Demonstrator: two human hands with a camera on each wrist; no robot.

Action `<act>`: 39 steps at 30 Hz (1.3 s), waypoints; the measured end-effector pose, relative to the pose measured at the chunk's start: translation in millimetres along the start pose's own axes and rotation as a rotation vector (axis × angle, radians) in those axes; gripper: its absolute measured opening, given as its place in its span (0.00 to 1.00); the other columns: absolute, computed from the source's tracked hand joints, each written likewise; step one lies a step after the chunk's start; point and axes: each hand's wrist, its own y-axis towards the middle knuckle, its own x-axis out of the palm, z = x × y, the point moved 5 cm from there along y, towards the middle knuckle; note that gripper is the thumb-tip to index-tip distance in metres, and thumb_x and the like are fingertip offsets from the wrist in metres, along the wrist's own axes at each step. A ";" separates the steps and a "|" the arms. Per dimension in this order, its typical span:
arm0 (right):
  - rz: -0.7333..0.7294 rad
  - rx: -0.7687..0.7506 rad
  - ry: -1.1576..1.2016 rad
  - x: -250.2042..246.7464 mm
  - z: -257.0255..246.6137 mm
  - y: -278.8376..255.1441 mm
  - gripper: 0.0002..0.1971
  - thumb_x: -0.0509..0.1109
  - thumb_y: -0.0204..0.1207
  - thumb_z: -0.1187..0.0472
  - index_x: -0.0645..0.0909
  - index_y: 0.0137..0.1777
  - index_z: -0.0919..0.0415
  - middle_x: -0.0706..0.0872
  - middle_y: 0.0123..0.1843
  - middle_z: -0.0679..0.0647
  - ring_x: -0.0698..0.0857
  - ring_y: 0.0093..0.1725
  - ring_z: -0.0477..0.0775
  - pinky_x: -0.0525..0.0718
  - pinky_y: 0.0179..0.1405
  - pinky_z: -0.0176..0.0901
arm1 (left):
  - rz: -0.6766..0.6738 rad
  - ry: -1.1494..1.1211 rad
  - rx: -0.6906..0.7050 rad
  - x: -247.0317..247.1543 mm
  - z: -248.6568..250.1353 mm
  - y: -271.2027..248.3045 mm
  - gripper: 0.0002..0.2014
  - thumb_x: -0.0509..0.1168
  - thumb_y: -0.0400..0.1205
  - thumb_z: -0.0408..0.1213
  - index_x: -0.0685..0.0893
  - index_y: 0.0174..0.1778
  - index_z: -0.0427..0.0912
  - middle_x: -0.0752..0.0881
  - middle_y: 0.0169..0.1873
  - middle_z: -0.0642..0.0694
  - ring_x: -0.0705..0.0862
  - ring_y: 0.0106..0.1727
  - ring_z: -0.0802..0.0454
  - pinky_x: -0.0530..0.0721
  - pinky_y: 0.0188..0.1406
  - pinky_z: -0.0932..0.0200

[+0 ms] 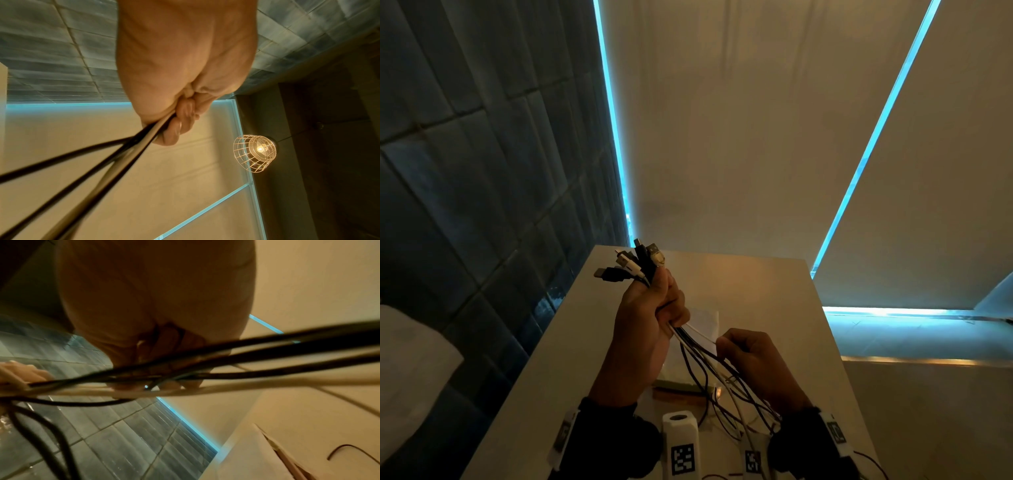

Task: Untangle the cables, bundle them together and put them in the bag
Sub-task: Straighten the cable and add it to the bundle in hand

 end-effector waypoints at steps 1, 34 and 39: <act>0.002 0.006 -0.005 0.5 4.8 0.5 0.15 0.67 0.81 0.57 0.82 0.31 0.54 0.76 0.26 0.58 0.72 0.28 0.47 0.71 0.32 0.41 | -0.002 -0.009 -0.003 -0.8 0.3 -0.2 0.13 0.55 0.84 0.39 0.67 0.32 0.41 0.63 0.23 0.52 0.60 0.22 0.57 0.64 0.22 0.63; -0.122 -0.082 -0.290 -22.4 -75.6 -16.7 0.32 0.69 0.66 0.30 0.77 0.68 0.42 0.76 0.64 0.31 0.74 0.63 0.30 0.72 0.61 0.29 | -0.208 -0.153 -0.104 22.4 11.4 -8.7 0.14 0.55 0.81 0.48 0.69 0.33 0.43 0.73 0.27 0.47 0.72 0.26 0.52 0.74 0.28 0.59; -0.254 -0.089 0.084 14.7 -58.7 -21.5 0.19 0.71 0.75 0.47 0.80 0.39 0.66 0.80 0.28 0.49 0.79 0.27 0.43 0.80 0.29 0.44 | -0.153 -0.139 -0.089 19.4 13.8 -9.7 0.19 0.54 0.85 0.47 0.67 0.28 0.45 0.63 0.22 0.51 0.60 0.18 0.58 0.57 0.21 0.60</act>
